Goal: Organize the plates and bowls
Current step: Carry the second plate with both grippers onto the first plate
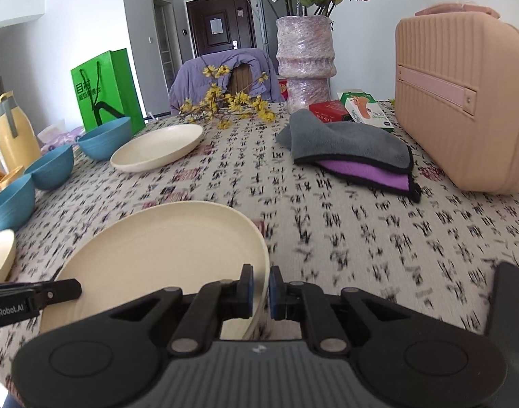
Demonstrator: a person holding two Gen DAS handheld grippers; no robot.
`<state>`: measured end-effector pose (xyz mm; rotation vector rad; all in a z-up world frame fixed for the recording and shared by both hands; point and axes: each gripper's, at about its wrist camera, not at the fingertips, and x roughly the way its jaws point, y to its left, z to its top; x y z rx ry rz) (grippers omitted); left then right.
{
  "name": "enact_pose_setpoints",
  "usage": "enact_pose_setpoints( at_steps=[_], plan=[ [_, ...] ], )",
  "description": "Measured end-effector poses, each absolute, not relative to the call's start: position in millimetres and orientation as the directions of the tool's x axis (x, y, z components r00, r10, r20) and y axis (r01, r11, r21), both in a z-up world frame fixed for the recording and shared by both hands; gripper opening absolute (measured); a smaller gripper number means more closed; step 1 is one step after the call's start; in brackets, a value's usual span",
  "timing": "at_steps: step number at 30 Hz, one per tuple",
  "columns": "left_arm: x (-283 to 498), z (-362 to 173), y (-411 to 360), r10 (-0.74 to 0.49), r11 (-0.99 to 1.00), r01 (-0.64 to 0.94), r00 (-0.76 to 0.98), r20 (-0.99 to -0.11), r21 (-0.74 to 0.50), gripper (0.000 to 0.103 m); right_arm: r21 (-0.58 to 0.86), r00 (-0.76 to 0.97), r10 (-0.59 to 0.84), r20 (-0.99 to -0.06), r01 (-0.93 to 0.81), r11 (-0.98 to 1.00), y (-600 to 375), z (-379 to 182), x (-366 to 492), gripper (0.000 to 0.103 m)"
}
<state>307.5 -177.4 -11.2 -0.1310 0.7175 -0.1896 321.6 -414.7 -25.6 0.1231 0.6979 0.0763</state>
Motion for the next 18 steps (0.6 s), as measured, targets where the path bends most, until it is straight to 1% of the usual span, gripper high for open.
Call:
enact_pose_setpoints(
  at_steps=[2,8,18],
  plan=[
    [293.5,-9.4,-174.8,-0.215,0.976,0.134,0.745,-0.632,-0.174,0.011,0.119,0.773,0.105,-0.625,-0.038,0.992,-408.8,-23.0,304.1,0.009],
    [268.9,-5.9,-157.9,-0.207,0.977,0.125,0.757,-0.619,-0.174,0.011,0.128,0.784,0.103,-0.612,-0.03,0.991,-393.9,-16.6,270.0,0.009],
    [251.9,5.0,-116.2,-0.175,0.982,0.092,0.781,-0.599,-0.167,0.011,0.12,0.79,0.122,-0.601,-0.062,0.991,-351.7,-5.5,255.9,0.009]
  ],
)
